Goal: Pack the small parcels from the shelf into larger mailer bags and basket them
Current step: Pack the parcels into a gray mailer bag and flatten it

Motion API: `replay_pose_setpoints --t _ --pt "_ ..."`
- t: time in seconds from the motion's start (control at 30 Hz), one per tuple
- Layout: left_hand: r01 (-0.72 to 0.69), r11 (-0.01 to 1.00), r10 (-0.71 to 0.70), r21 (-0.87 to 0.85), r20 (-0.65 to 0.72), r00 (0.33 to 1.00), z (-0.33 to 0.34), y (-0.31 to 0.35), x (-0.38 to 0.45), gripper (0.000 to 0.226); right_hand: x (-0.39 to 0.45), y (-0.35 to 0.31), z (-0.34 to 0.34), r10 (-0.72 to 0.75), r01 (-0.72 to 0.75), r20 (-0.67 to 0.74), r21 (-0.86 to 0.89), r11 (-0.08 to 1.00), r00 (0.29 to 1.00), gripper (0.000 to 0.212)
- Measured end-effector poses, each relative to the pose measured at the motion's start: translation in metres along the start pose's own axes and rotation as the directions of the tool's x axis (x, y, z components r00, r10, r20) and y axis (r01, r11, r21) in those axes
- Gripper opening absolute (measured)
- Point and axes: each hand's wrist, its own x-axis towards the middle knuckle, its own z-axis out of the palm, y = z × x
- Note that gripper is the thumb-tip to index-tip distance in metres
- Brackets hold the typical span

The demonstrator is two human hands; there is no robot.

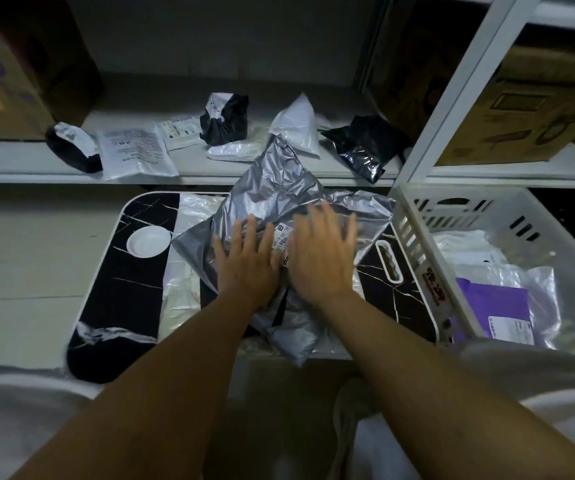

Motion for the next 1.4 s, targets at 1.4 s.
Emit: replay_pose_setpoints --t 1.4 --pt "0.186 0.979 -0.203 0.081 0.418 0.886 -0.002 -0.005 0.075 0.068 0.039 0.052 0.07 0.187 -0.199 0.592 -0.046 0.979 0.784 0.075"
